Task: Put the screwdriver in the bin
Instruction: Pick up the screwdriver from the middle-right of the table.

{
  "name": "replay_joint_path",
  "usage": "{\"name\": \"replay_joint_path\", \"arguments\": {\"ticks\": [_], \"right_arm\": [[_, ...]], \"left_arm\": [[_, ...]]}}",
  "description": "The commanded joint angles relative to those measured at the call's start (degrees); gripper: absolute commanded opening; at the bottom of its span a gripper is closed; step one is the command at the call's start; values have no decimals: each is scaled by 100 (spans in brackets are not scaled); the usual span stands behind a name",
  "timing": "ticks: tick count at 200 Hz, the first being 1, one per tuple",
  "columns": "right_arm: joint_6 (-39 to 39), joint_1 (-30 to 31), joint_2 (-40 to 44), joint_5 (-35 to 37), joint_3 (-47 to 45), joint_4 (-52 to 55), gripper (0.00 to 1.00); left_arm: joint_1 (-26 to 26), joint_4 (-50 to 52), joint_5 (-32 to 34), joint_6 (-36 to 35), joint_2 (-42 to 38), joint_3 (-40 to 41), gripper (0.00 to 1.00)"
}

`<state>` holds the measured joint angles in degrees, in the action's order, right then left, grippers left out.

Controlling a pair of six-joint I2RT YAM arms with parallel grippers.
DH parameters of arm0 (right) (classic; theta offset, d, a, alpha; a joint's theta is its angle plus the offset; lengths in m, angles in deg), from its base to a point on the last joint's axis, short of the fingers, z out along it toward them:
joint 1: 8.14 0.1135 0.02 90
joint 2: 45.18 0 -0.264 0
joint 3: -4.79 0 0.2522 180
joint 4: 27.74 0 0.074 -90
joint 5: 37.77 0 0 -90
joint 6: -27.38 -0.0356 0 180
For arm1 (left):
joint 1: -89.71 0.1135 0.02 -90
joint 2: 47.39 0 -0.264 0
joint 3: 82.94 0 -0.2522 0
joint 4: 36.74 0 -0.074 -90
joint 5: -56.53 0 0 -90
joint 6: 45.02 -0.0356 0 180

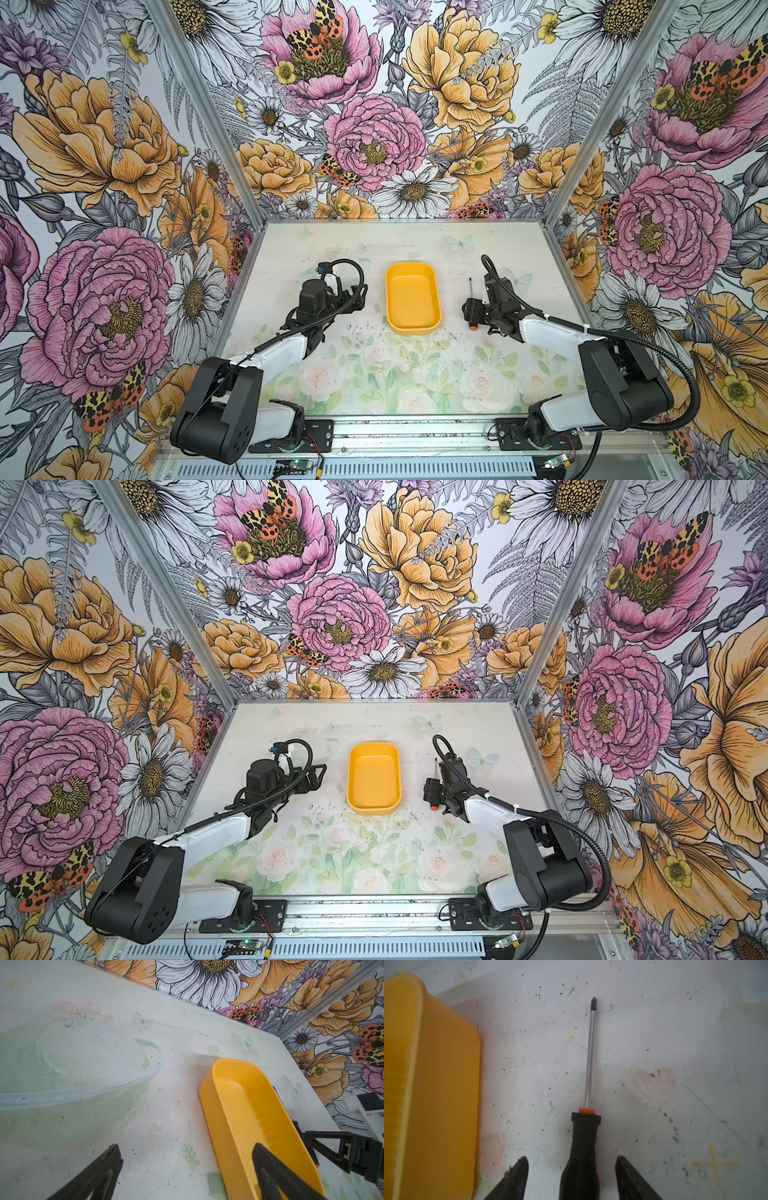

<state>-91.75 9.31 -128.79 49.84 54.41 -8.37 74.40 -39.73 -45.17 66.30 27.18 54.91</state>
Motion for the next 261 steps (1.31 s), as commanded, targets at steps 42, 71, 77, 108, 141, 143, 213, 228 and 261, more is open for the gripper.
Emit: {"name": "replay_joint_path", "arguments": {"ticks": [42, 71, 77, 108, 141, 143, 213, 228, 261], "right_arm": [[-132, 285, -402, 547, 354, 312, 61], [-146, 344, -607, 642, 504, 549, 54], [-146, 363, -626, 660, 532, 560, 52], [-236, 423, -724, 723, 628, 726, 41], [-243, 452, -737, 679, 659, 788, 19], [-243, 452, -739, 671, 659, 792, 16], [-338, 452, -278, 362, 712, 987, 0], [-400, 452, 15, 242, 738, 989, 0], [-454, 443, 666, 1, 950, 1062, 0]], "left_arm": [[-19, 800, -125, 78, -73, -227, 99], [-16, 1130, -40, 28, -82, -337, 99], [-11, 1183, -35, 14, -82, -364, 99], [-16, 1278, -100, 1, -91, -449, 99], [-14, 1324, -132, -2, -99, -484, 99], [-15, 1324, -131, -2, -100, -484, 99], [-16, 1340, -119, -46, -126, -500, 99], [-16, 1344, -136, -53, -143, -506, 99], [4, 1368, -161, -54, -162, -509, 99]]}}
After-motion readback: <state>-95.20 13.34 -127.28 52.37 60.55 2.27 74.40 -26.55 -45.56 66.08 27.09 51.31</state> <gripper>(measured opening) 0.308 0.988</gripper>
